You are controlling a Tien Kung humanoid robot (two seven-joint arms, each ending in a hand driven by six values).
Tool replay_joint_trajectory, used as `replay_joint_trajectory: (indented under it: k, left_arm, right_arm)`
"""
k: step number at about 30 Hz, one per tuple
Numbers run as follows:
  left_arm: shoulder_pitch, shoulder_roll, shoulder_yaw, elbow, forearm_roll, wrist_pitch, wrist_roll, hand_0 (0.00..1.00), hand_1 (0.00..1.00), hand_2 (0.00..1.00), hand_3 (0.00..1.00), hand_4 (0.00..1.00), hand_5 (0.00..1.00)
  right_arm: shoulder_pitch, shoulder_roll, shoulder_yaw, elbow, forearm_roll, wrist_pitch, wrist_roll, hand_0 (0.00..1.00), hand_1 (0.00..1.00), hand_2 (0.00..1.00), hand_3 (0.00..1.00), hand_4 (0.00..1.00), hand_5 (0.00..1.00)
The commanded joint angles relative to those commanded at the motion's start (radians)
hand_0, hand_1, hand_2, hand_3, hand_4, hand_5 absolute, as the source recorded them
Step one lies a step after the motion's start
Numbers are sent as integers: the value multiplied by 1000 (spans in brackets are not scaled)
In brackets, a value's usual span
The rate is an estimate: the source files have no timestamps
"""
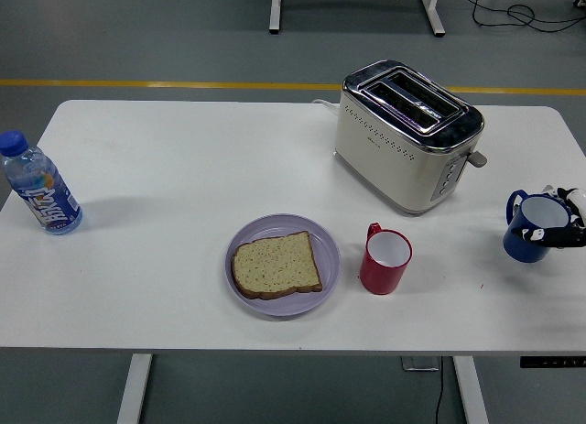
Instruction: Pick up the cup,pour liquid into bread,place the cup on the desk
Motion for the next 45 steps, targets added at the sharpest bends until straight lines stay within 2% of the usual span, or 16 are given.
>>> replay_joint_trajectory:
  k: [25,45]
  left_arm:
    - [-4,1,-6,1,11,-1,3,701,716,728,579,261,998]
    - [-6,1,-8,1,18,-2,5,702,718,728,581,261,998]
  right_arm:
    - [-79,101,75,-34,-59,-65,54,411,351,492,510,574,36]
    - [-88,121,71,-57,-112,-71,98,418,354,493,511,572,35]
